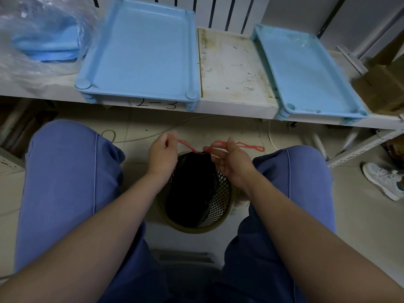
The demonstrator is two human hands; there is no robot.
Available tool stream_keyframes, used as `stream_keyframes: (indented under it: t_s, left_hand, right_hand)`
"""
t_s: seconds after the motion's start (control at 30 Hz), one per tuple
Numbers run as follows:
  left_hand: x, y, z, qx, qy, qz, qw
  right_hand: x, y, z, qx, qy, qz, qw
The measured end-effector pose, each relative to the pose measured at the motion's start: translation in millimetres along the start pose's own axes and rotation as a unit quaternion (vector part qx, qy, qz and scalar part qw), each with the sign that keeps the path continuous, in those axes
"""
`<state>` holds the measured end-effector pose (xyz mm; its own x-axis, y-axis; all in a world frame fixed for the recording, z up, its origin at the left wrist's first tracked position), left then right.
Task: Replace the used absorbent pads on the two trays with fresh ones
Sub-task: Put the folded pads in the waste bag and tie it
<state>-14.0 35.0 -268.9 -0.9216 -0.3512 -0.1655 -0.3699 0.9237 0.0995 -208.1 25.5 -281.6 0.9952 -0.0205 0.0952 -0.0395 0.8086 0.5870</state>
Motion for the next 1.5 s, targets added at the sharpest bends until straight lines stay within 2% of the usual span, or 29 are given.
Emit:
stream_keyframes:
  t_s: [0.13, 0.23, 0.33, 0.43, 0.5, 0.57, 0.67, 0.73, 0.83, 0.93, 1.03, 1.1, 1.2, 1.3, 1.4, 1.43, 1.5]
  left_hand:
    - [22.0, 7.0, -16.4, 0.121, -0.08, 0.074, 0.987]
    - [33.4, 14.1, -26.9, 0.213, -0.162, 0.1, 0.958]
    - [40.2, 22.4, -37.2, 0.259, -0.17, 0.129, 0.942]
    - [45.6, 26.4, -36.2, 0.227, -0.143, 0.179, 0.946]
    - [48.9, 27.3, -28.8, 0.142, -0.126, 0.225, 0.956]
    - [51.5, 24.8, -12.2, 0.057, -0.169, 0.253, 0.951]
    - [53.1, 23.2, -9.1, 0.126, -0.279, 0.254, 0.918]
    - [47.5, 19.2, -10.8, 0.145, -0.275, 0.217, 0.925]
    - [34.1, 9.8, -8.0, 0.116, -0.219, 0.156, 0.956]
    - [38.1, 12.3, -5.7, 0.077, -0.185, 0.205, 0.958]
    - [45.3, 18.8, 1.4, 0.089, -0.281, 0.249, 0.923]
    - [40.7, 15.6, 9.0, 0.088, -0.337, 0.223, 0.91]
    - [28.4, 7.6, 10.2, 0.083, -0.359, 0.154, 0.917]
    - [23.4, 3.5, 9.9, 0.082, -0.387, 0.121, 0.91]
    - [22.3, 3.7, 14.6, 0.077, -0.411, 0.105, 0.902]
    - [22.0, 4.1, 13.8, 0.081, -0.407, 0.094, 0.905]
    - [24.3, 3.1, 11.0, 0.089, -0.313, 0.095, 0.941]
  right_hand:
    - [15.0, 0.0, -7.8, -0.004, 0.089, 0.064, 0.994]
    - [22.8, 4.0, -2.6, -0.085, 0.209, 0.095, 0.97]
    - [25.2, 8.9, -1.4, -0.143, 0.313, 0.078, 0.936]
    - [21.7, 11.3, 2.9, -0.146, 0.307, 0.033, 0.94]
    - [20.9, 12.5, 5.8, -0.137, 0.295, 0.023, 0.945]
    - [20.0, 13.3, 6.9, -0.128, 0.278, 0.02, 0.952]
    - [15.4, 13.4, 6.2, -0.11, 0.256, 0.003, 0.96]
    - [10.6, 10.1, 5.5, -0.104, 0.227, -0.011, 0.968]
    - [3.7, 2.8, 2.3, -0.086, 0.172, -0.023, 0.981]
    - [2.8, -1.3, -2.9, -0.056, 0.135, -0.012, 0.989]
    - [5.7, -2.9, -2.4, -0.063, 0.108, 0.01, 0.992]
    - [8.3, -1.3, -0.9, -0.079, 0.119, 0.03, 0.989]
    - [10.7, 3.9, 0.0, -0.102, 0.163, 0.046, 0.98]
    - [14.1, 9.4, 3.1, -0.138, 0.254, 0.043, 0.956]
    - [12.5, 8.3, 7.2, -0.172, 0.339, 0.003, 0.925]
    - [12.2, 8.1, 9.9, -0.19, 0.384, -0.012, 0.904]
    - [18.6, 10.9, 15.5, -0.252, 0.505, -0.018, 0.825]
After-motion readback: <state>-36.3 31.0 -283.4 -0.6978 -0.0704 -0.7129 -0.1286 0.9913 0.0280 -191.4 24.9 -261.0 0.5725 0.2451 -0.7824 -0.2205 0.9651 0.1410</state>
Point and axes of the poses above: each hand's wrist, its own y-axis away from the middle knuckle, its own x-axis out of the palm, z = x × y, the point moved 7 cm from there along -y, towards the middle knuckle, and after that the axes turned 7 degrees about y, right-handed, at the moved point
